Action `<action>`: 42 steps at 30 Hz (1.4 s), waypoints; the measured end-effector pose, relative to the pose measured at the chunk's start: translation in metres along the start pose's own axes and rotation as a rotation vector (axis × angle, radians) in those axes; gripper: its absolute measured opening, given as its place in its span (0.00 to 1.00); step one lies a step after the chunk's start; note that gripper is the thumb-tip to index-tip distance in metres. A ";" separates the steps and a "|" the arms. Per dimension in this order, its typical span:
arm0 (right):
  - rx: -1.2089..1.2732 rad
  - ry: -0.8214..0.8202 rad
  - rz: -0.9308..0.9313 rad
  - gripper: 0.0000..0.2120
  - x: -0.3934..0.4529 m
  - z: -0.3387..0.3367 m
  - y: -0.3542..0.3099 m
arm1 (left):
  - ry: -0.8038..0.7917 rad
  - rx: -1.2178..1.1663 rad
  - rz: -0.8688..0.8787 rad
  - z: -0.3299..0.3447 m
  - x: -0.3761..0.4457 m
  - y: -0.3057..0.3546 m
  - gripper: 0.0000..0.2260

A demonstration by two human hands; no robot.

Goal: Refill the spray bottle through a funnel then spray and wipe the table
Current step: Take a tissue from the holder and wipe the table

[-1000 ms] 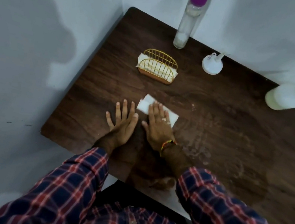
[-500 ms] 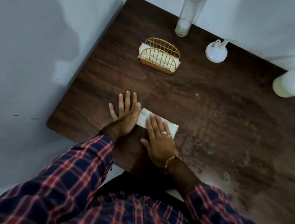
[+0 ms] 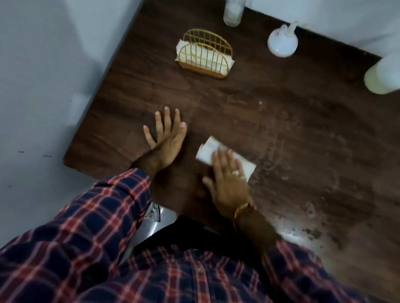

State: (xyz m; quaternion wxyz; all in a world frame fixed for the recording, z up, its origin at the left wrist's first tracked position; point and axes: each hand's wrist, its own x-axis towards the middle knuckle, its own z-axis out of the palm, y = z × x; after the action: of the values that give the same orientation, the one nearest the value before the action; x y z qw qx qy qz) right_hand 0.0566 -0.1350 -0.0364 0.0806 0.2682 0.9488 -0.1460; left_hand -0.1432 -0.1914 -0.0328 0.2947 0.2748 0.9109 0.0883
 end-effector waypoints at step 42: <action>0.026 -0.109 0.140 0.36 0.061 -0.033 0.046 | -0.194 0.174 -0.043 0.022 -0.006 0.069 0.30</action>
State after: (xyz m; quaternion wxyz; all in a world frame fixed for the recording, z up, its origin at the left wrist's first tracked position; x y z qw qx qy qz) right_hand 0.0270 -0.0577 -0.0295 0.1387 0.3266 0.9200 -0.1665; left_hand -0.0960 -0.1372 -0.0253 0.3582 0.2869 0.8881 -0.0243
